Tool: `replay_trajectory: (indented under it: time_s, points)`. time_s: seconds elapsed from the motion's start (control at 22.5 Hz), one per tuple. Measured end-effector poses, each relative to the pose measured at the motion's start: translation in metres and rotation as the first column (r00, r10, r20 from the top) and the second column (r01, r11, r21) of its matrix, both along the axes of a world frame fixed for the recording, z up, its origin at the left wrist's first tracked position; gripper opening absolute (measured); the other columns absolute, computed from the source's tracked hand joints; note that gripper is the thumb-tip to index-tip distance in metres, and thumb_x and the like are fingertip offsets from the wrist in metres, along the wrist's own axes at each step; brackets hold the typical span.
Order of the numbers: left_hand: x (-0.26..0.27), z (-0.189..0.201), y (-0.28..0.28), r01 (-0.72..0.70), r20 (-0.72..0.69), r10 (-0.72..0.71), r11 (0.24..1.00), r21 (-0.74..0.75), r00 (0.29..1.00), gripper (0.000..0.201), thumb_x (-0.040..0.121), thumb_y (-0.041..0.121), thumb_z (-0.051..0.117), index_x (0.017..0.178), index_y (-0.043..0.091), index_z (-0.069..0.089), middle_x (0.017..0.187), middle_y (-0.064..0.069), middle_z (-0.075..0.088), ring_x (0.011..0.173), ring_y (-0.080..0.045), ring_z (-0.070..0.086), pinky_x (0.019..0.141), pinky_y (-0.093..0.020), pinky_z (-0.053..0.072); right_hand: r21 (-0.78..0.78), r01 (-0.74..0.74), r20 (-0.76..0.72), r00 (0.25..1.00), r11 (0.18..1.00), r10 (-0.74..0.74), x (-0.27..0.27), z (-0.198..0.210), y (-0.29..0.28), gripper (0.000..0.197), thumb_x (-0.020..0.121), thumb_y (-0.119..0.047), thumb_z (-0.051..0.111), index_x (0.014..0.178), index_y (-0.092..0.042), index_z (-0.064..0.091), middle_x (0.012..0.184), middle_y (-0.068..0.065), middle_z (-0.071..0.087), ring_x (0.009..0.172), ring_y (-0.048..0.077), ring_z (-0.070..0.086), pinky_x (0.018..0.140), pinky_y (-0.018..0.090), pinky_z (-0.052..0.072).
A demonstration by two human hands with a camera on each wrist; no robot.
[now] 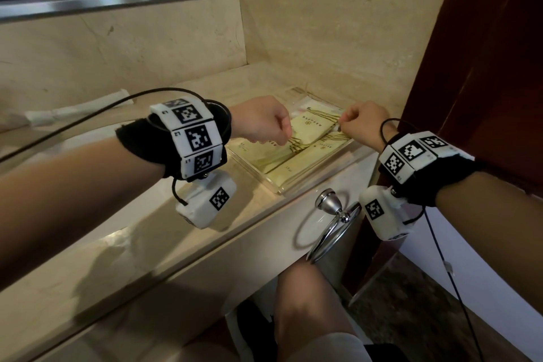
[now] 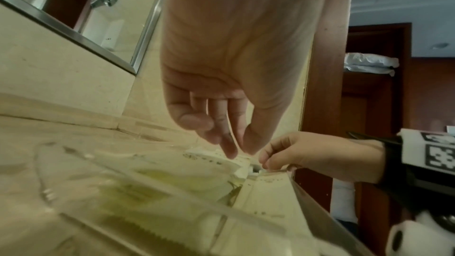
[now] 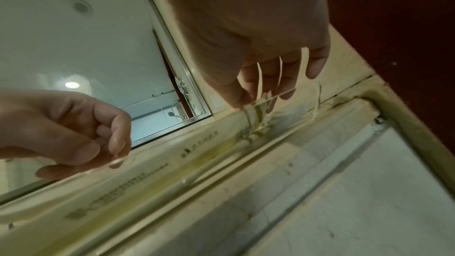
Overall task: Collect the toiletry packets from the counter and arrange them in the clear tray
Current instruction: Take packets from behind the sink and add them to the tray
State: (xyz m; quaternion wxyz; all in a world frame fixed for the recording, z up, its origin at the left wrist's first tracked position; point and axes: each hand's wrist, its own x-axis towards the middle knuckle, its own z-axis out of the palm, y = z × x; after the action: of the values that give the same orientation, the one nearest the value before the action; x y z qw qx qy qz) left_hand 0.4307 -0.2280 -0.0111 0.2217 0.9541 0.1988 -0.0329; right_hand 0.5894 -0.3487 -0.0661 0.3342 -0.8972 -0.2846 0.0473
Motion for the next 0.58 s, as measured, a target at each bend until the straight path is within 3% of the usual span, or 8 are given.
replay_trajectory:
  time_s: [0.13,0.27,0.36,0.49,0.58]
  points:
    - [-0.002,-0.006,-0.002,0.054,-0.030,-0.052,0.998,0.044,0.998,0.012,0.085,0.011,0.063,0.095,0.014,0.068,0.087,0.002,0.059,0.060,-0.006,0.047,0.050,-0.017,0.039,-0.071,-0.030,0.033,0.999,0.997,0.032,-0.005,0.000,-0.001,0.016,0.085,-0.009,0.054,0.088,-0.012,0.070,0.104,0.008,0.071,0.100,0.023,0.064,0.083,0.032,0.053]
    - [-0.004,-0.004,-0.003,0.055,-0.018,-0.054,0.997,0.057,0.998,0.015,0.086,0.011,0.062,0.099,0.012,0.068,0.080,0.005,0.057,0.057,-0.004,0.046,0.047,-0.015,0.039,-0.089,-0.032,0.061,0.997,0.996,0.037,-0.009,0.000,-0.001,0.014,0.087,-0.012,0.054,0.077,-0.018,0.063,0.103,0.008,0.070,0.095,0.021,0.063,0.078,0.029,0.049]
    - [-0.008,-0.002,-0.002,0.049,-0.003,-0.049,0.997,0.055,0.999,0.012,0.086,0.011,0.061,0.095,0.015,0.067,0.084,0.002,0.058,0.056,-0.005,0.045,0.047,-0.016,0.038,-0.070,-0.030,0.063,0.997,0.997,0.035,-0.013,-0.002,0.000,0.023,0.087,-0.012,0.055,0.067,-0.023,0.058,0.104,0.005,0.069,0.090,0.018,0.060,0.081,0.031,0.050]
    - [-0.013,-0.005,-0.003,0.072,-0.006,-0.072,0.996,0.052,0.997,0.012,0.085,0.010,0.062,0.095,0.014,0.067,0.084,0.002,0.059,0.059,-0.008,0.047,0.049,-0.015,0.040,0.033,0.002,0.018,1.000,0.999,-0.002,-0.016,-0.003,0.002,0.026,0.085,-0.002,0.051,0.075,-0.023,0.064,0.107,0.004,0.068,0.098,0.022,0.062,0.084,0.033,0.051]
    - [-0.017,-0.008,-0.005,0.090,-0.009,-0.090,0.994,0.068,0.996,0.015,0.085,0.010,0.062,0.098,0.011,0.068,0.079,0.006,0.057,0.067,-0.010,0.051,0.059,-0.017,0.042,0.087,0.028,0.005,1.000,0.996,-0.029,-0.020,-0.004,0.000,0.036,0.083,0.007,0.044,0.082,-0.022,0.064,0.103,0.003,0.065,0.100,0.022,0.061,0.085,0.033,0.050]
